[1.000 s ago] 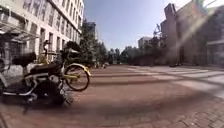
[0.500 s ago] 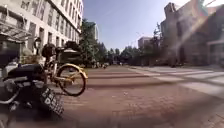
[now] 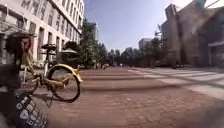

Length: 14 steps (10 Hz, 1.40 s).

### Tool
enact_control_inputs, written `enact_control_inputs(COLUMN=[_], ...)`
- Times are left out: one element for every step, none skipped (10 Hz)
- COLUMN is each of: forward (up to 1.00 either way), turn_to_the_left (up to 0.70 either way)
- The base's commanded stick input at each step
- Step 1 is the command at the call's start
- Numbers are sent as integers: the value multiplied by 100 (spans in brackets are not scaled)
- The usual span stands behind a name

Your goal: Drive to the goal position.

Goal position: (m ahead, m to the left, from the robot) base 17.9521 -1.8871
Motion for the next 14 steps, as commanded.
enact_control_inputs(forward=[70, 70, 70, 70, 70, 70, 70, 70, 70, 70, 70, 70, 70, 70], turn_to_the_left=[0, 0, 0, 0, 0, 0, 0, 0, 0, 0, 0, 0, 0, 0])
